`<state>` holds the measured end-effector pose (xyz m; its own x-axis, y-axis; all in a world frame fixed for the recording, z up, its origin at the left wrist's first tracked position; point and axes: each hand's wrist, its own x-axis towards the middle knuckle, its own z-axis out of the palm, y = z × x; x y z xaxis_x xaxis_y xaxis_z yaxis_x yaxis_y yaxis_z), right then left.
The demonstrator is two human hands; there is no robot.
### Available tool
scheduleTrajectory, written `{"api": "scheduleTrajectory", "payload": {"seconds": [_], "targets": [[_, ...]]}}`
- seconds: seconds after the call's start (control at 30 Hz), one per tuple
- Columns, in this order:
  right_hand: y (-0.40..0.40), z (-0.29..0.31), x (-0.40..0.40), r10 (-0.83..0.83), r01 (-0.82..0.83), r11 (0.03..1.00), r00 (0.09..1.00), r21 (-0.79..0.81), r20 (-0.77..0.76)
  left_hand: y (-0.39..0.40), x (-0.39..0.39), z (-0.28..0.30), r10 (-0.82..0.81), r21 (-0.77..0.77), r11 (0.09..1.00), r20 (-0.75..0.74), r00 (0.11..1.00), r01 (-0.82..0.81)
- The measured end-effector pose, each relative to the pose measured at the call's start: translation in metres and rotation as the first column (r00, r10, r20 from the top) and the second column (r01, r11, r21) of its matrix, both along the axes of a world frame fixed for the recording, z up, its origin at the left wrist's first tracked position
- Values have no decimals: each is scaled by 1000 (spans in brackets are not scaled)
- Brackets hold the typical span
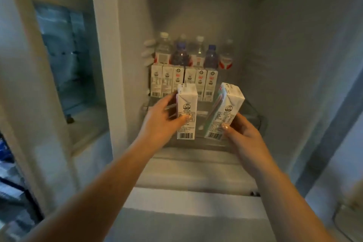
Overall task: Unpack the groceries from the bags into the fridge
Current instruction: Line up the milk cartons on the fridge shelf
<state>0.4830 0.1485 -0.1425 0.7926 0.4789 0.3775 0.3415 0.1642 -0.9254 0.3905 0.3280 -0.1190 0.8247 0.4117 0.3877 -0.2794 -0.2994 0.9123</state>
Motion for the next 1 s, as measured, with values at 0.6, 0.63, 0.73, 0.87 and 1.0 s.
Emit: {"api": "scheduleTrajectory", "payload": {"seconds": [0.6,0.63,0.73,0.87,1.0], "targets": [[13,12,165,-171,172,984,985,-51,17,21,204,7,-150,38,988,18,989,149],[12,12,169,-182,182,982,983,-53,8,20,209,5,-161,33,986,17,987,160],[10,12,175,-186,184,979,983,-91,-7,15,221,0,-183,23,983,-5,983,183],[8,12,176,-158,165,968,986,-190,50,5,230,-7,-209,23,978,-11,978,210],[4,12,180,-164,177,951,984,-253,71,0,235,-10,-211,30,977,8,977,211]]}}
